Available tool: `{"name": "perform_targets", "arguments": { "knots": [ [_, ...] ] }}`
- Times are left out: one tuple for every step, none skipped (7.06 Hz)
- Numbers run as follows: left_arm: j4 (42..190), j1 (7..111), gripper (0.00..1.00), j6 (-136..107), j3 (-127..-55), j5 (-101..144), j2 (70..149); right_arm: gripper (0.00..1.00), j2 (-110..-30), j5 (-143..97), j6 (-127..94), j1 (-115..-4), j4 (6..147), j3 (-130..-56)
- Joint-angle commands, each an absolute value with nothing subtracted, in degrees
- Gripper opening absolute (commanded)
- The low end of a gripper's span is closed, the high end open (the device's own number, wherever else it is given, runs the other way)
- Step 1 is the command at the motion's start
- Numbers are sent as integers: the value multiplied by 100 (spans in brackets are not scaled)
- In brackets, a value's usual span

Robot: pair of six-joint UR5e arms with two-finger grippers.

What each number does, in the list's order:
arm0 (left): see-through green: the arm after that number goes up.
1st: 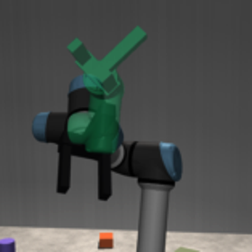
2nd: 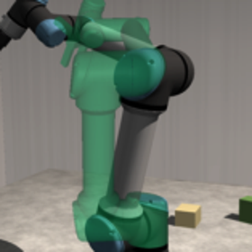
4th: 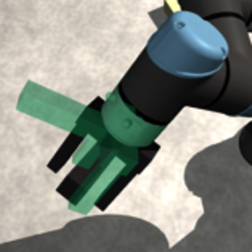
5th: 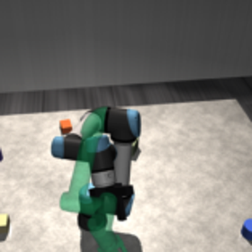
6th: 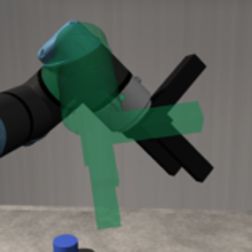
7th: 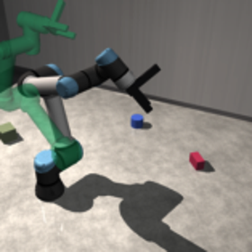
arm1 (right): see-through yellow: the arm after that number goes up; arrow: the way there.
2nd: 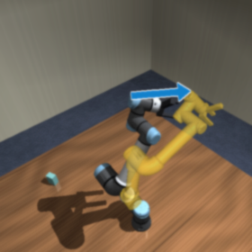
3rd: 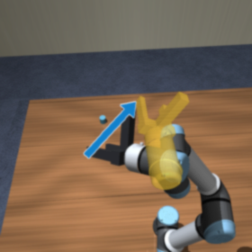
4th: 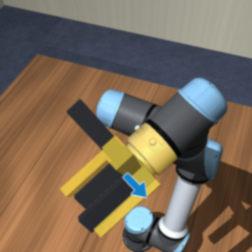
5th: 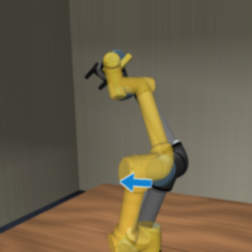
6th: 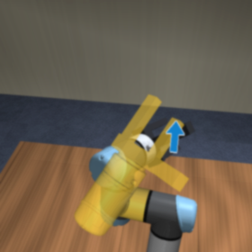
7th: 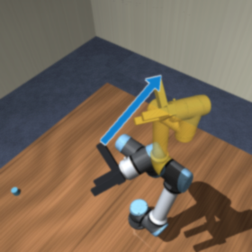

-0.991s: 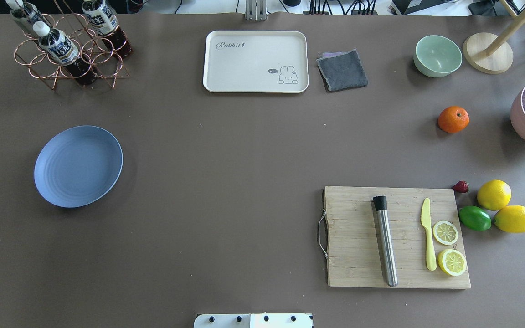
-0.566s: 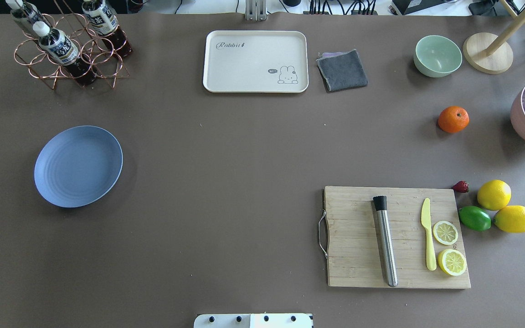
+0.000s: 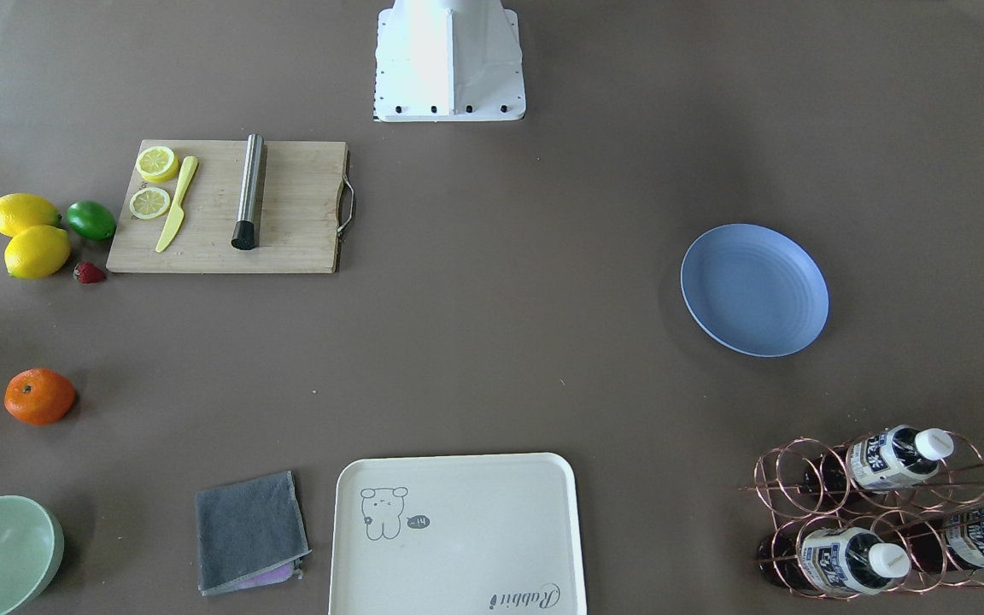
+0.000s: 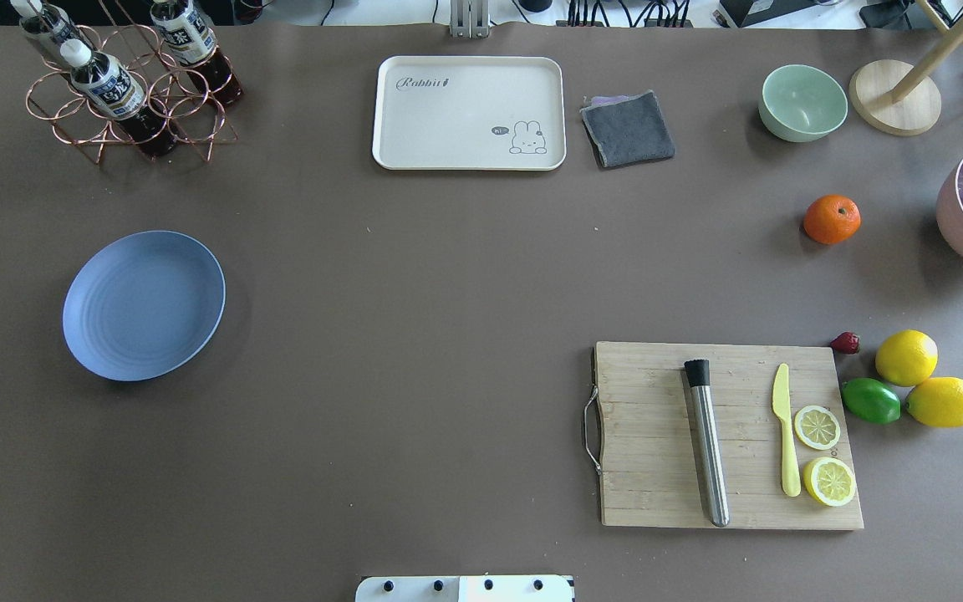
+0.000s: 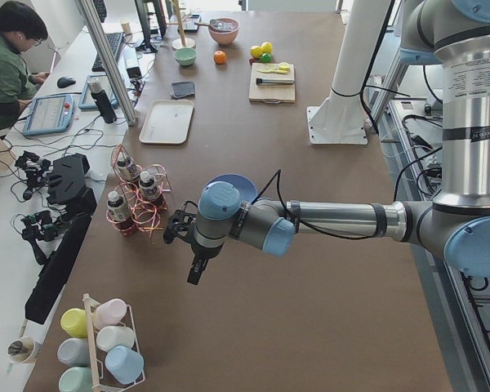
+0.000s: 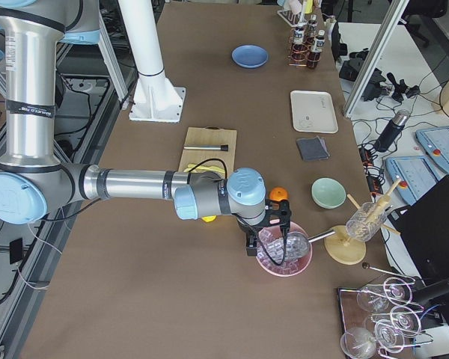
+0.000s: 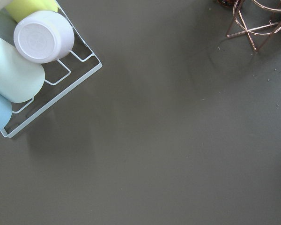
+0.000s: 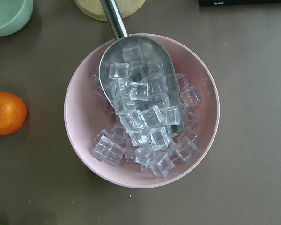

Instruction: Pick orange to plate

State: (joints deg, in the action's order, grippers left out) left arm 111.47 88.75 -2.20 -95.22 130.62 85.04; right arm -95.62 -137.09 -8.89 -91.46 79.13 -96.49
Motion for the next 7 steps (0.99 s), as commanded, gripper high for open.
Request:
{"name": "perform_targets", "arguments": {
  "knots": [
    [11135, 8851, 99, -168, -9396, 13060, 8543, 100, -9571, -13702, -896, -9149, 7936, -9720],
    [11101, 8851, 99, -176, -9404, 13061, 8569, 100, -9580, -13702, -896, -9149, 7945, -9721],
    [11092, 8851, 99, -211, -9413, 13052, 8552, 100, -9580, -13711, -896, -9149, 7954, -9747],
    [11135, 8859, 99, -167, -9422, 13069, 8534, 100, -9580, -13711, -896, -9149, 7963, -9756],
    [11144, 8851, 99, -158, -9404, 13209, 8552, 100, -9580, -13711, -896, -9149, 7963, -9756],
    [11162, 8859, 99, -193, -9413, 13280, 8517, 100, -9571, -13711, -896, -9149, 7963, -9756],
    [11162, 8859, 99, -211, -9404, 13280, 8525, 100, -9580, -13711, -896, -9149, 7945, -9765]
  ]
}}
